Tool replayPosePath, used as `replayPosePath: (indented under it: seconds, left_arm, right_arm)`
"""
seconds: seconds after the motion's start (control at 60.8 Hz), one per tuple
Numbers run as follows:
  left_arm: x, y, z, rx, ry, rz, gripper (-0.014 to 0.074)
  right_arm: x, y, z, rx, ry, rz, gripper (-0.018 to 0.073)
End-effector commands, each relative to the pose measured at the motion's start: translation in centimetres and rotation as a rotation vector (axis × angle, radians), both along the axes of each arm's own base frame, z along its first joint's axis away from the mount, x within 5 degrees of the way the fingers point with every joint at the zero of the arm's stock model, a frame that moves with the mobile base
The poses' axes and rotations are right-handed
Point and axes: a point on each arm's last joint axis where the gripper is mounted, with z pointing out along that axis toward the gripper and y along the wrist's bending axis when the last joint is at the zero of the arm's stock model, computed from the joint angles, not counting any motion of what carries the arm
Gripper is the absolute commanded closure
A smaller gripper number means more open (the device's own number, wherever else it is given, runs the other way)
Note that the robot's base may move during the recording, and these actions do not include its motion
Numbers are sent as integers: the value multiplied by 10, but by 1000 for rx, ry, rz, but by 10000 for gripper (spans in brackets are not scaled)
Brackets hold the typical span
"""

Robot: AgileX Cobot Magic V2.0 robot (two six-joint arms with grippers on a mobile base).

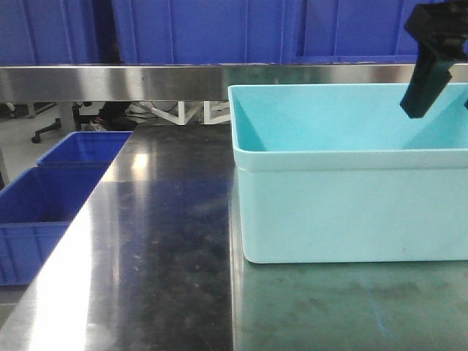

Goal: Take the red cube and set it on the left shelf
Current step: 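Lower the right gripper into the teal bin and grasp the red cube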

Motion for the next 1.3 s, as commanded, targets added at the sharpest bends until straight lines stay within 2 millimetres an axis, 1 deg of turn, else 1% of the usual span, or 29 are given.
replayPosePath:
  seconds: [0.0, 0.148, 0.46, 0.789, 0.839, 0.904, 1.069, 1.118, 1.2, 1.283]
  left_arm:
    - [0, 0, 1, -10, -77, -2, 495]
    - [0, 0, 1, -10, -77, -2, 495]
    - [0, 0, 1, -10, -77, -2, 495]
    - [0, 0, 1, -10, -77, -2, 495]
    - [0, 0, 1, -10, -77, -2, 495]
    - [0, 0, 1, -10, -77, -2, 495]
    - [0, 0, 1, -10, -77, -2, 495]
    - [0, 0, 1, -10, -77, -2, 495]
    - [0, 0, 1, -10, -77, -2, 495]
    - [0, 0, 1, -10, -77, -2, 495]
  right_arm:
    - [6, -5, 16, 19, -80, -34, -27]
    - [16, -5, 6, 0, -71, -34, -27]
    - [39, -5, -23, -49, -63, -26, -26]
    - [48, -3, -49, -61, 16, -23, -15]
    - [49, -3, -51, -63, 29, -22, 14]
    - [49, -3, -52, -64, 31, -22, 80]
    - [49, -3, -52, -63, 24, -23, 298]
    - [49, -3, -52, -63, 24, -23, 349]
    - [51, -3, -48, -62, 20, -22, 387]
    - [52, -3, -38, -60, 15, -20, 387]
